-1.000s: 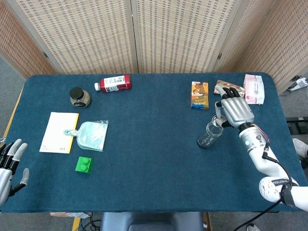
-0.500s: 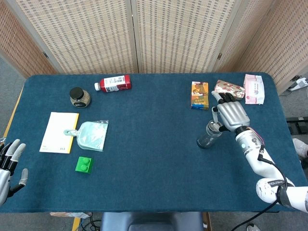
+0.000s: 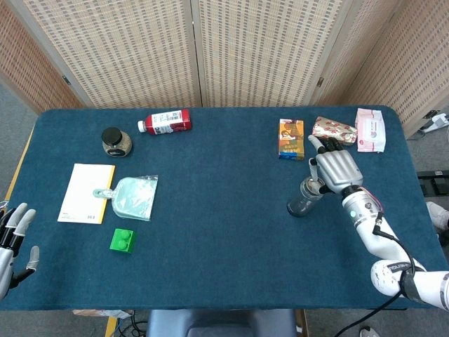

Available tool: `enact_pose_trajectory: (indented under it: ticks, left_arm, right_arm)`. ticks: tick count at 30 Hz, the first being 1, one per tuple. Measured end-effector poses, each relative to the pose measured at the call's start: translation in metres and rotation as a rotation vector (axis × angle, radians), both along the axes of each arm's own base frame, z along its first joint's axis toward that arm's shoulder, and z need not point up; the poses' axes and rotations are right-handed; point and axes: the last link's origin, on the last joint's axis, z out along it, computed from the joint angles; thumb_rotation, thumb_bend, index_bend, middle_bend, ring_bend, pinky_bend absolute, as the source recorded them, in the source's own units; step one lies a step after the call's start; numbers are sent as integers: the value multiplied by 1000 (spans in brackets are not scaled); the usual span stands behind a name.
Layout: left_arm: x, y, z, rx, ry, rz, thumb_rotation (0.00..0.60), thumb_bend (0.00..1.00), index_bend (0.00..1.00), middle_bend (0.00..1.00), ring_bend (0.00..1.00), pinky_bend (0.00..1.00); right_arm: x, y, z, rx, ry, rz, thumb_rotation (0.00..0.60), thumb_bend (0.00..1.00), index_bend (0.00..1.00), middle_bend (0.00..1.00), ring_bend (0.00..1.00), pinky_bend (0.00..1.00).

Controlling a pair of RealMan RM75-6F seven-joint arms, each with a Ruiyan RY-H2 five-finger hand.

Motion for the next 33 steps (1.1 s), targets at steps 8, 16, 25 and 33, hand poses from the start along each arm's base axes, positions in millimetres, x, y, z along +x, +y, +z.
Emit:
enact_pose_trajectory:
  ticks: [8, 16, 25, 33]
  left_arm:
    - [0, 1, 0, 4, 3, 4, 600, 507, 0, 5, 0, 0]
    - [1, 0, 1, 9, -5, 1, 600, 512, 0, 5, 0, 0]
    - [0, 1, 2, 9, -4, 3, 600, 517, 0, 6, 0, 0]
    - [0, 2, 2, 13, -2, 6, 600, 517, 0, 5, 0, 0]
  right_arm:
    - [-3, -1, -1, 6, 9, -8, 600, 280, 667, 0, 0, 0]
    - [2, 1, -3, 34, 10, 3, 600, 219, 490, 0, 0, 0]
    - [13, 13, 3, 47, 9, 27, 600, 204, 403, 0, 0, 0]
    - [24, 33, 16, 55, -15, 65, 600, 202, 390, 0, 0, 0]
